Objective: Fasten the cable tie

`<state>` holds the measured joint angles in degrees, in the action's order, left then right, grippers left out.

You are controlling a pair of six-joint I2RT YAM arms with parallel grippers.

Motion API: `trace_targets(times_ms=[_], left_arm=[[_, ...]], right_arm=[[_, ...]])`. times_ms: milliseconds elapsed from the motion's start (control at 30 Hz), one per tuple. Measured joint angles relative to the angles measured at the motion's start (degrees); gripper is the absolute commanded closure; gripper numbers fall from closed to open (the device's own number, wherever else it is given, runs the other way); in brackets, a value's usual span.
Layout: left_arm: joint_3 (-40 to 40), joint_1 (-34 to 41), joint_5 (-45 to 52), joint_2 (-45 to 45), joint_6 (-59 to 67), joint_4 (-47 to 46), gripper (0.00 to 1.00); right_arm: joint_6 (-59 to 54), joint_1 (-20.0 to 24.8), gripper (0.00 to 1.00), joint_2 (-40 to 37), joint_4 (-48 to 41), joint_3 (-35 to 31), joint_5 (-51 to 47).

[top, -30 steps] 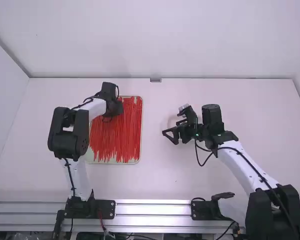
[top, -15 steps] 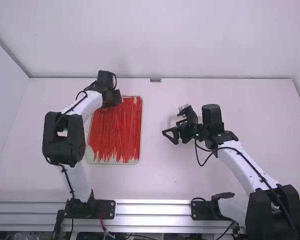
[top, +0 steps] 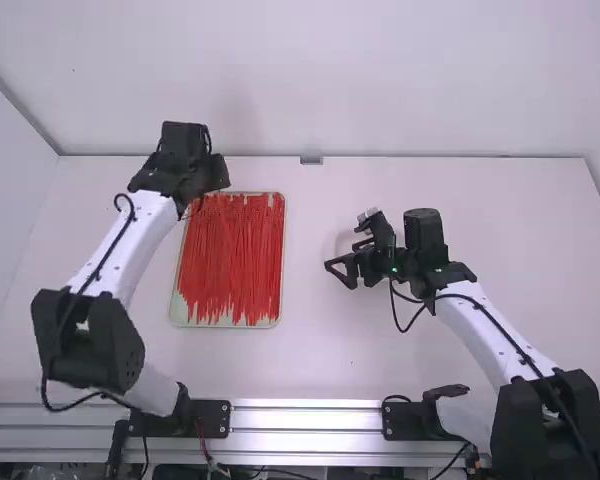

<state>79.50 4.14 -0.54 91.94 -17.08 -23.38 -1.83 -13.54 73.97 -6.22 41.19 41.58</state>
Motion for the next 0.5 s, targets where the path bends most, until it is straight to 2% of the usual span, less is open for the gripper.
trace_targets(times_ms=[233, 500], left_arm=[[-8.50, 0.00, -0.17, -11.41, 0.17, 2.91, 0.98], [-23.63, 0.04, -0.11, -22.36, -0.52, 12.35, 0.98]], right_arm=[[-0.07, 0.00, 0.02, 0.00, 0.00, 0.00, 0.02], [-0.07, 0.00, 0.01, 0.00, 0.15, 0.00, 0.81]])
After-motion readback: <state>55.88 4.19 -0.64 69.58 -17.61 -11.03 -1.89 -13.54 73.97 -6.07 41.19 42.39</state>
